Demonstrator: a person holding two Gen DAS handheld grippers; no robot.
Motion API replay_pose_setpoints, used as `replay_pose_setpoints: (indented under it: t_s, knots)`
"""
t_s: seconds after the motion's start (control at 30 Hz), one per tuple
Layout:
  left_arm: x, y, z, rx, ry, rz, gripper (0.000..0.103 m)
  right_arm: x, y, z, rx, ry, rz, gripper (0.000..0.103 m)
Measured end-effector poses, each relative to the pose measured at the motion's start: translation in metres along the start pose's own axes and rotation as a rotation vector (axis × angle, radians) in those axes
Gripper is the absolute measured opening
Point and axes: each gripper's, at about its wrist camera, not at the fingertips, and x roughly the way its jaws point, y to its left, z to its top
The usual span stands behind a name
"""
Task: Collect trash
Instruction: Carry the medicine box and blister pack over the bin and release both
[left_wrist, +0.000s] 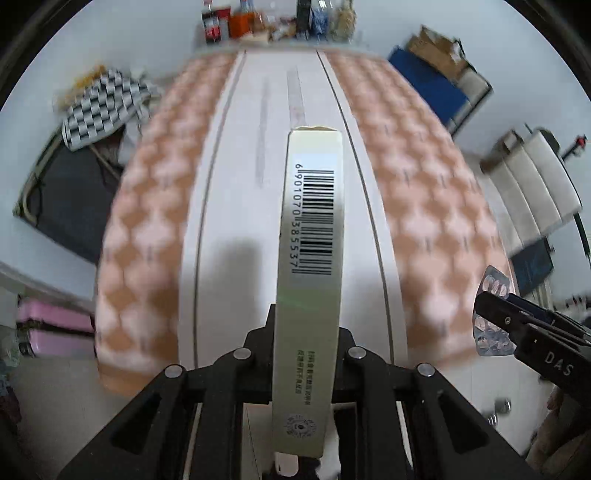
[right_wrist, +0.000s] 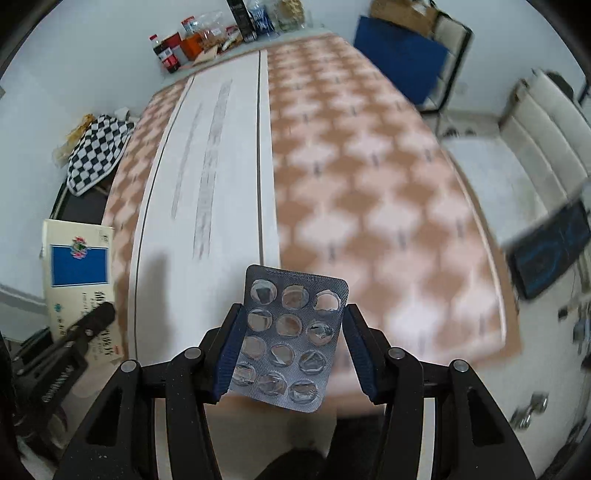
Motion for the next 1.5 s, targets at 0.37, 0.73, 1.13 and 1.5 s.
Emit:
replay_pose_setpoints:
  t_s: [0.37, 0.73, 1.13, 1.5]
  knots:
    - [0.090, 0.006, -0.167, -0.056, 0.292, -0.079, 0.015, 0.063, -0.045, -0.223, 0.111, 0.307, 0.083, 0.056]
    - [0.298, 0.037, -0.190, -0.185, 0.429, -0.154, 0.016, 0.264, -0.079, -0.266, 0.113, 0.422, 0.081, 0.056]
    - [0.422, 0.069, -0.215, -0.253, 0.469, -0.224, 0.051, 0.428, -0.097, -0.272, 0.211, 0.450, 0.226, 0.056]
    - [0.376, 0.091, -0.231, -0.229, 0.363, -0.052, 0.097, 0.428, -0.090, -0.274, 0.219, 0.409, 0.226, 0.094]
